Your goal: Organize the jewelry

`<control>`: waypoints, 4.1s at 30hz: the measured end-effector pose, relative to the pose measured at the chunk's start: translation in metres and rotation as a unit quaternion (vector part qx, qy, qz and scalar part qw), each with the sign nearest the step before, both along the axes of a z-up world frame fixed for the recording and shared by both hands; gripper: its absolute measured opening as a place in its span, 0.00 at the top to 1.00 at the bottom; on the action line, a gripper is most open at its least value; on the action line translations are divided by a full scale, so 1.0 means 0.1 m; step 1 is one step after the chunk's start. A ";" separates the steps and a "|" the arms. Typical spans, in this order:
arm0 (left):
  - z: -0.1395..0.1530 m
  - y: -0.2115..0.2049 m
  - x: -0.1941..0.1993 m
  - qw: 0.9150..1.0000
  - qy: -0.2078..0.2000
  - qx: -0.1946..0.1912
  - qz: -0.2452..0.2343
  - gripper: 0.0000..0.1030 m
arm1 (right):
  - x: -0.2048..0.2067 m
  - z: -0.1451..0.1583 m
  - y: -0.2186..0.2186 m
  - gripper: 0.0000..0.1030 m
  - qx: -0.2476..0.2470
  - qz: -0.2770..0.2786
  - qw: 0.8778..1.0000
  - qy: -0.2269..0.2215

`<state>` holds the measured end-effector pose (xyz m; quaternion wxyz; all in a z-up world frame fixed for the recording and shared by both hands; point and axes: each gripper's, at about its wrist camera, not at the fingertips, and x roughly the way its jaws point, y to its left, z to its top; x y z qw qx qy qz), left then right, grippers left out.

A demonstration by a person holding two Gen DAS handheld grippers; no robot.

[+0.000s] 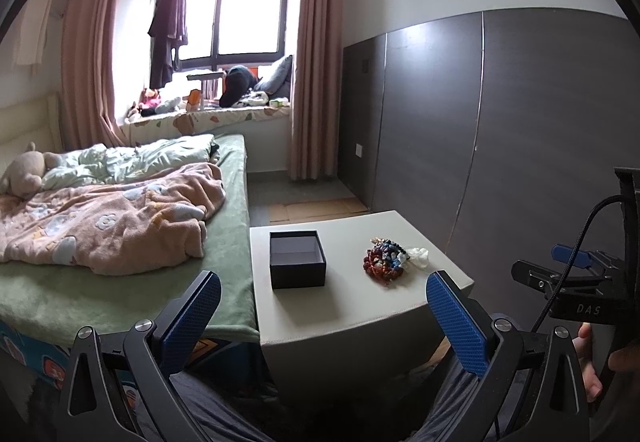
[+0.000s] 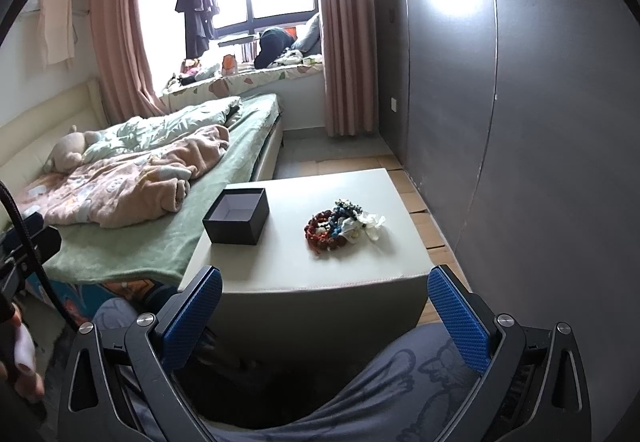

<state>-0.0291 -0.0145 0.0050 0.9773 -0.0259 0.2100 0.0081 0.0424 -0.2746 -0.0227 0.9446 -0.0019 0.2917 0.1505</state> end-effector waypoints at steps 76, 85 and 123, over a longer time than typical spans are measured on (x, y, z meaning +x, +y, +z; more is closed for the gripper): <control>-1.08 -0.44 2.65 0.967 0.208 -0.086 -0.117 0.42 | 1.99 -1.08 -0.64 0.37 0.064 -0.040 0.982 0.173; -1.48 -0.59 3.14 0.955 0.261 -0.085 -0.115 0.56 | 2.21 -1.31 -0.71 0.37 0.080 -0.045 0.977 0.194; -1.18 -0.24 3.17 0.967 0.209 -0.134 -0.055 0.96 | 3.27 -1.81 -0.31 0.65 0.138 0.012 0.948 0.288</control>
